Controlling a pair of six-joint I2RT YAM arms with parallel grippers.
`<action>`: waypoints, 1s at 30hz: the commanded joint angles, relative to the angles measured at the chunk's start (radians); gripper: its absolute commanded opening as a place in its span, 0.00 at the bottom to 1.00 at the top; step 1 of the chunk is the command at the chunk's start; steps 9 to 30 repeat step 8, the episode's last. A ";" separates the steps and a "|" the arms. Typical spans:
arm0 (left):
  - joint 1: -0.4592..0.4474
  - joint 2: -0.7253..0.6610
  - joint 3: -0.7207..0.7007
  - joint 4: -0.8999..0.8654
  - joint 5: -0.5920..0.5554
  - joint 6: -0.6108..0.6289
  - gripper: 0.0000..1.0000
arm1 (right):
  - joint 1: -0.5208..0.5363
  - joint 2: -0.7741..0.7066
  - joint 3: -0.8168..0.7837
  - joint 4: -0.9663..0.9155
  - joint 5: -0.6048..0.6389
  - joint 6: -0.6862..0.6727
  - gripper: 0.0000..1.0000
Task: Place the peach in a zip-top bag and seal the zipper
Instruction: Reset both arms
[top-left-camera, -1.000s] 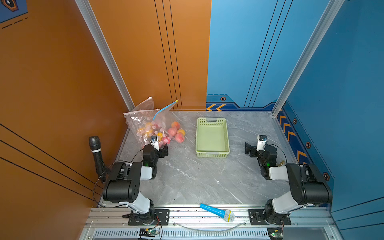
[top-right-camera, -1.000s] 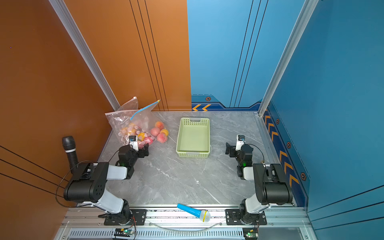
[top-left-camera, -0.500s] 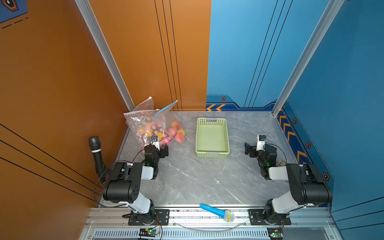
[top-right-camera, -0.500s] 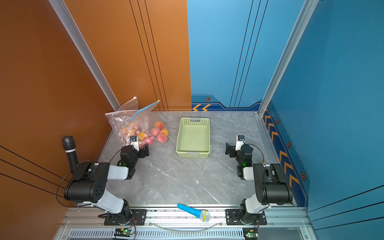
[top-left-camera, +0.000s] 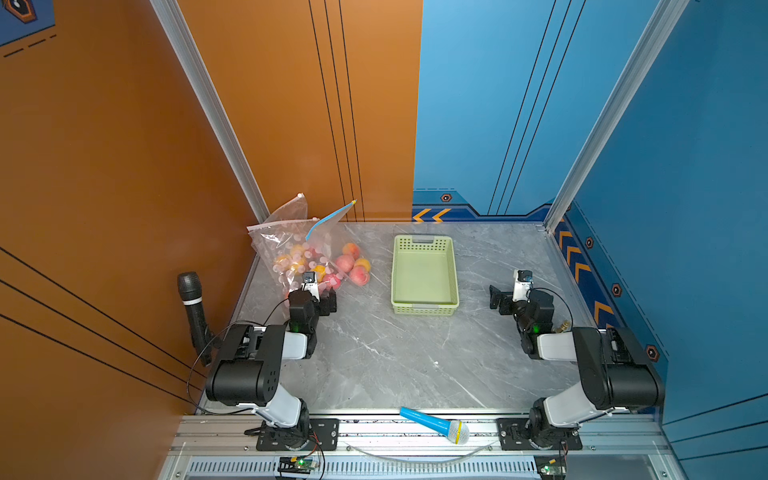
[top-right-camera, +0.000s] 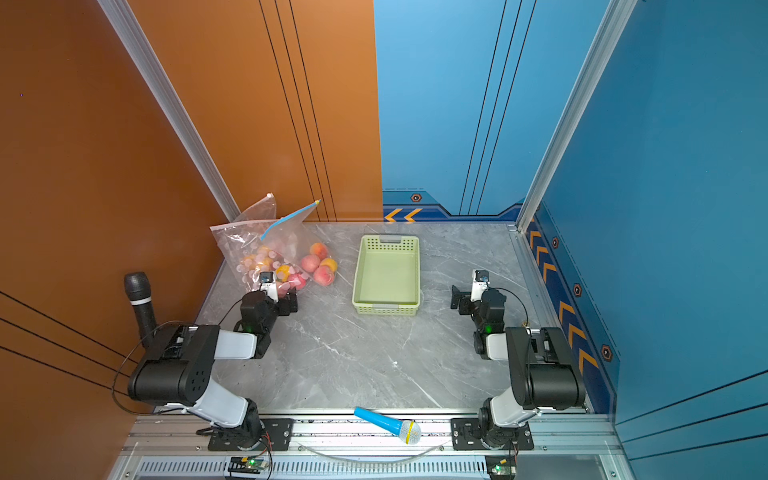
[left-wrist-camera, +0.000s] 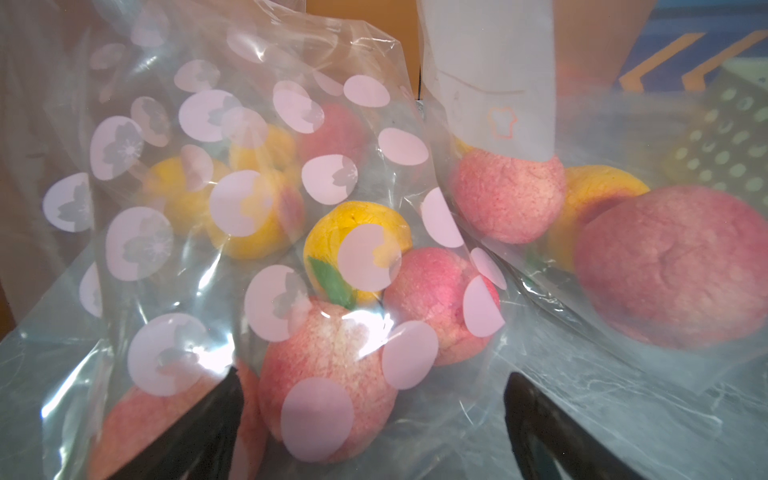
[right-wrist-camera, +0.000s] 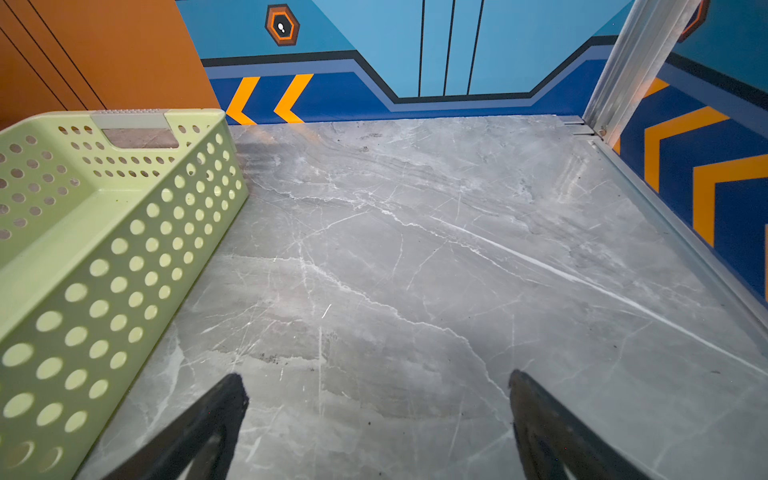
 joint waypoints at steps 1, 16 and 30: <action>-0.007 -0.008 0.015 -0.010 -0.021 0.006 0.98 | 0.005 -0.010 0.008 -0.027 0.008 -0.010 1.00; -0.007 -0.008 0.015 -0.010 -0.021 0.007 0.98 | 0.005 -0.011 0.008 -0.025 0.010 -0.009 1.00; -0.007 -0.008 0.015 -0.010 -0.021 0.007 0.98 | 0.005 -0.011 0.008 -0.025 0.010 -0.009 1.00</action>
